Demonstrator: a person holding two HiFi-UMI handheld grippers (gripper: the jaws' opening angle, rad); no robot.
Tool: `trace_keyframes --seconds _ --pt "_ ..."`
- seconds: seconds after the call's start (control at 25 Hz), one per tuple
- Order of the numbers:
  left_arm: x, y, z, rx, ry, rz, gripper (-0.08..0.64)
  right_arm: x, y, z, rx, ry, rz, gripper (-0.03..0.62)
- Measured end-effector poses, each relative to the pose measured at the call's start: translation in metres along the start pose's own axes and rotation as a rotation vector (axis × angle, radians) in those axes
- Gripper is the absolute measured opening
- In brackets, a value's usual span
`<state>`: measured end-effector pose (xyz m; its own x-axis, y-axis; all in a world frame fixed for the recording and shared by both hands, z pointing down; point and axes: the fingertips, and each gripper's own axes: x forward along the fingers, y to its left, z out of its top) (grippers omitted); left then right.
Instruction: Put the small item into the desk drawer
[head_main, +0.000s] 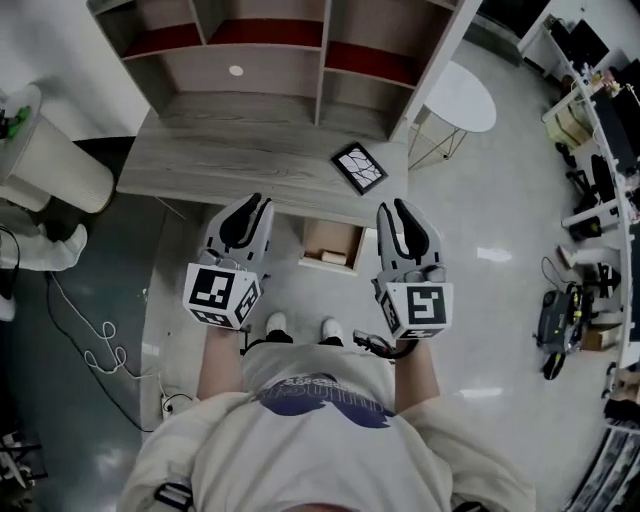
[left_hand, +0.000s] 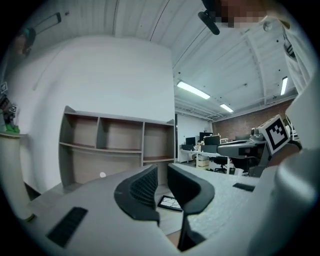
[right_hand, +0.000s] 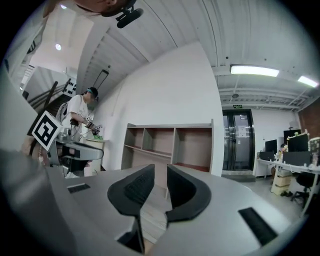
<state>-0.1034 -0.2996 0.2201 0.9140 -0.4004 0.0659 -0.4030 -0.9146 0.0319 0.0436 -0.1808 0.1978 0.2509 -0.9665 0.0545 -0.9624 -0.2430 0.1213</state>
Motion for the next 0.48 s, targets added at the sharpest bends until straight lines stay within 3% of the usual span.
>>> trace_keyframes --seconds 0.2,0.48 --pt "-0.003 0.002 0.020 0.049 -0.063 0.042 0.023 0.001 0.002 0.006 0.003 -0.003 -0.013 0.039" --pt "0.005 -0.010 0.036 0.169 -0.085 0.034 0.008 -0.002 -0.004 0.012 0.037 -0.012 -0.034 -0.002"
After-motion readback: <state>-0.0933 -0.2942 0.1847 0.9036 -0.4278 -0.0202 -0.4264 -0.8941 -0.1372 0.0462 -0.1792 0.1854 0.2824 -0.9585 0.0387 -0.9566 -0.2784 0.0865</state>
